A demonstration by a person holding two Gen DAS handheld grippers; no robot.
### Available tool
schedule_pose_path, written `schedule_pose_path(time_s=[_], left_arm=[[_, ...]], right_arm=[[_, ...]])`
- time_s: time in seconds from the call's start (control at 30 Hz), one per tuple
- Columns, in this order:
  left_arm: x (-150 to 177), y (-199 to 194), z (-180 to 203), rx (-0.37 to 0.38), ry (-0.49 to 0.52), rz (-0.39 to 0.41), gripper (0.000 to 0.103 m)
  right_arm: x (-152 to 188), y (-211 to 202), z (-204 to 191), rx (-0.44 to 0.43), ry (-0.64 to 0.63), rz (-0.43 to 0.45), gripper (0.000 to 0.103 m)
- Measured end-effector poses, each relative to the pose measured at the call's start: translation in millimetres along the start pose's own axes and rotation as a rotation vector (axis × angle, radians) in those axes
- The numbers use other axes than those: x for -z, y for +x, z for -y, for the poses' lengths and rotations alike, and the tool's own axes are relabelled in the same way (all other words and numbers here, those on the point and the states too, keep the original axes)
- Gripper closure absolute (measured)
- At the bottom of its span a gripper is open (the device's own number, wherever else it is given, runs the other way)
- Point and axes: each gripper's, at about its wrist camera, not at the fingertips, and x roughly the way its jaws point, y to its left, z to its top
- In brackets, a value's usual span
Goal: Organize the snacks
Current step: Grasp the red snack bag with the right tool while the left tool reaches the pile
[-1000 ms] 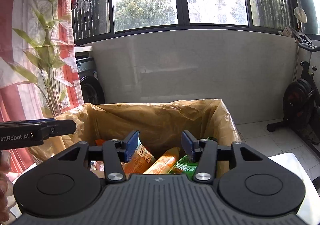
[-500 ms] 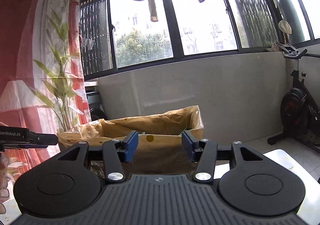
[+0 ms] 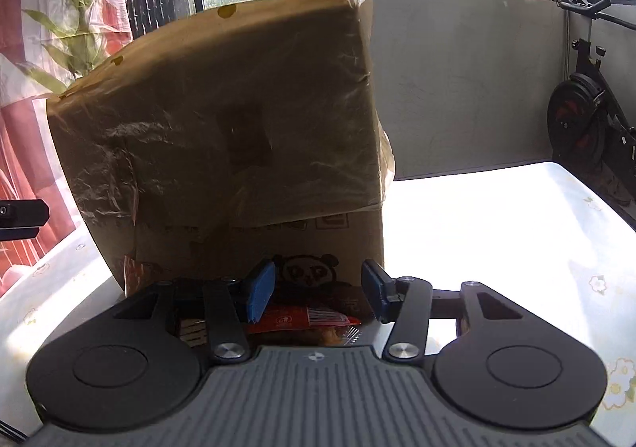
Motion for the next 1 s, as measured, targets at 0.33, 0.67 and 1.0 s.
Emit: schedule_pose_path(time_s=[0.33,0.67,1.0], left_arm=[[17.0,13.3,-2.6,0.001,0.005,-0.066,0.056],[40.2,16.3,4.1,0.018,0.006,-0.120,0.057],[45.7,17.2,4.1,0.017,0.003,-0.131,0.057]], right_arm=[[15.9,21.5,1.2,-0.035,0.016,-0.150,0.057],[44.0,-27.6,0.3,-0.060,-0.024,-0.174,0.055],[48.0,-11.0,-5.4,-0.062,-0.052,-0.224,0.030]])
